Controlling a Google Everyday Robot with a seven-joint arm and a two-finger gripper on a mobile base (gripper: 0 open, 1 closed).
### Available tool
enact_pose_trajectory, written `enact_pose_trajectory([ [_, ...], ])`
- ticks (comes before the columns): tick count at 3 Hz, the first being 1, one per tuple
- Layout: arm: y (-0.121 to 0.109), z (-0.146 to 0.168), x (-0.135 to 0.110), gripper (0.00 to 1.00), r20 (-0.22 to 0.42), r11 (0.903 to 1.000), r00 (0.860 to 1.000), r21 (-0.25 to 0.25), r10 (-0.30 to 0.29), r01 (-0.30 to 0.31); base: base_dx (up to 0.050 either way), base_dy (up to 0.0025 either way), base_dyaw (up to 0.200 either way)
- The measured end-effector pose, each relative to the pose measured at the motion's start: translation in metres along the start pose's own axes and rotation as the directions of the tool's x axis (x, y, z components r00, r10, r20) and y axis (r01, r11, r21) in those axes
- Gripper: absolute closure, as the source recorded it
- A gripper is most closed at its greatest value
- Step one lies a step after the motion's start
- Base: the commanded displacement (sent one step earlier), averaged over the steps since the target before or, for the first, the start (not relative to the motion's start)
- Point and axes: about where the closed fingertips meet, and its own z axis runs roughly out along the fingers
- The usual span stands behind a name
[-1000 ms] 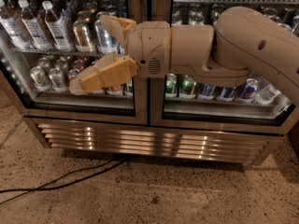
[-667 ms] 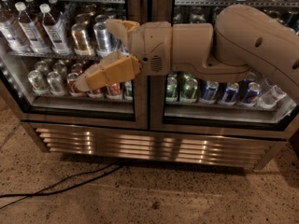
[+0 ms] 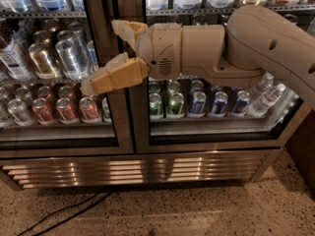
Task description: Open left fridge door
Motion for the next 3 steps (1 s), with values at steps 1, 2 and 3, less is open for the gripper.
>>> enact_pose_trajectory([
  [1, 0.0, 0.0, 0.0, 0.0, 0.0, 1.0, 1.0, 0.0, 0.0, 0.0, 0.049, -0.00003, 0.001],
  [2, 0.0, 0.0, 0.0, 0.0, 0.0, 1.0, 1.0, 0.0, 0.0, 0.0, 0.0, 0.0, 0.2],
  [3, 0.0, 0.0, 0.0, 0.0, 0.0, 1.0, 1.0, 0.0, 0.0, 0.0, 0.0, -0.00016, 0.2],
])
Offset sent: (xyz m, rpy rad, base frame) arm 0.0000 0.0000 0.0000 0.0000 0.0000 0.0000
